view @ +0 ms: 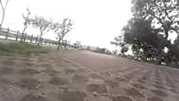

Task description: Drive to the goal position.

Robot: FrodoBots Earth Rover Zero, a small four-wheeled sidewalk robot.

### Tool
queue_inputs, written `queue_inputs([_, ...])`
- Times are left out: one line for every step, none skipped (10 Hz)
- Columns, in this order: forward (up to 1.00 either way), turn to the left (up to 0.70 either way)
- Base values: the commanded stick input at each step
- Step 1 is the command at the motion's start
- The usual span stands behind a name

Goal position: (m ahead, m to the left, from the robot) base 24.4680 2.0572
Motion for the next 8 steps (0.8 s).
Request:
queue_inputs([0.85,0.00])
queue_inputs([0.85,0.00])
queue_inputs([0.85,0.00])
queue_inputs([0.85,0.00])
queue_inputs([0.85,0.00])
queue_inputs([0.85,0.00])
queue_inputs([0.85,0.01])
queue_inputs([0.85,0.07])
